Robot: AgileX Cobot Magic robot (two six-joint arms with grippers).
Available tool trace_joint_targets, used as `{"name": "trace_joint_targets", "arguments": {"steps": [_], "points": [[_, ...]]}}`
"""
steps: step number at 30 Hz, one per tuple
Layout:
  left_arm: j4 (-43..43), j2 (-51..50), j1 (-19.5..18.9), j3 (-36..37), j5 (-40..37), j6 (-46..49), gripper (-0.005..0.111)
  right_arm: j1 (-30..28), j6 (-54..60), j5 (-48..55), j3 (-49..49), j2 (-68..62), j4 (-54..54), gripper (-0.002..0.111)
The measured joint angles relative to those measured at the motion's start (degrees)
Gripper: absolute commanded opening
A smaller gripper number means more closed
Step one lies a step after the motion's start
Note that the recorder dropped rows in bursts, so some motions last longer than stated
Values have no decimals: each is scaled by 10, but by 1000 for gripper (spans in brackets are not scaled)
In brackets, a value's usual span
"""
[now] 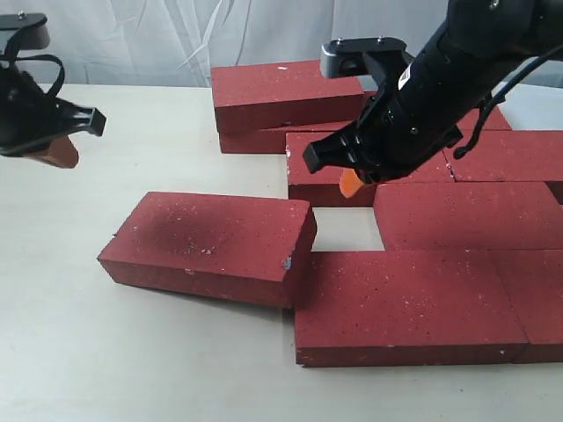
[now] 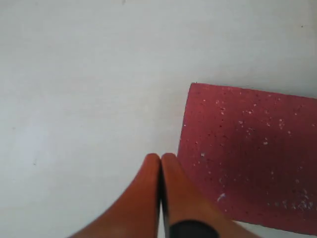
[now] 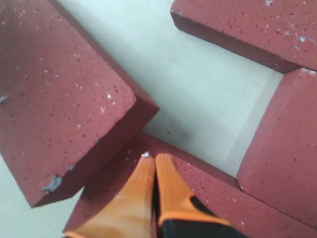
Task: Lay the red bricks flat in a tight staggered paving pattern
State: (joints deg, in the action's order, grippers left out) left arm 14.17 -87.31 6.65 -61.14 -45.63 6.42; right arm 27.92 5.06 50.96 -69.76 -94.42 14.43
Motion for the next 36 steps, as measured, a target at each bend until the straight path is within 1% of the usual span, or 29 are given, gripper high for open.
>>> {"name": "trace_joint_targets", "arguments": {"steps": [3, 5, 10, 14, 21, 24, 31, 36], "points": [[74, -5, -28, 36, 23, 59, 0, 1, 0, 23, 0, 0, -21, -1], [105, -13, -44, 54, 37, 83, 0, 1, -2, 29, 0, 0, -28, -1], [134, -54, -70, 85, 81, 100, 0, 1, -6, 34, 0, -2, -26, -1], [146, -78, -72, 88, 99, 103, 0, 1, -6, 34, 2, -21, -17, -1], [141, -84, -72, 88, 127, 105, 0, 1, -6, 27, 4, -64, 6, -1], [140, -84, -72, 88, 139, 105, 0, 1, 13, 26, 4, -79, 33, -1], [140, -84, -72, 88, 147, 105, 0, 2, 85, 14, 4, -111, 139, -1], [140, -84, -72, 88, 147, 105, 0, 21, 99, -28, 4, -135, 165, -1]]}}
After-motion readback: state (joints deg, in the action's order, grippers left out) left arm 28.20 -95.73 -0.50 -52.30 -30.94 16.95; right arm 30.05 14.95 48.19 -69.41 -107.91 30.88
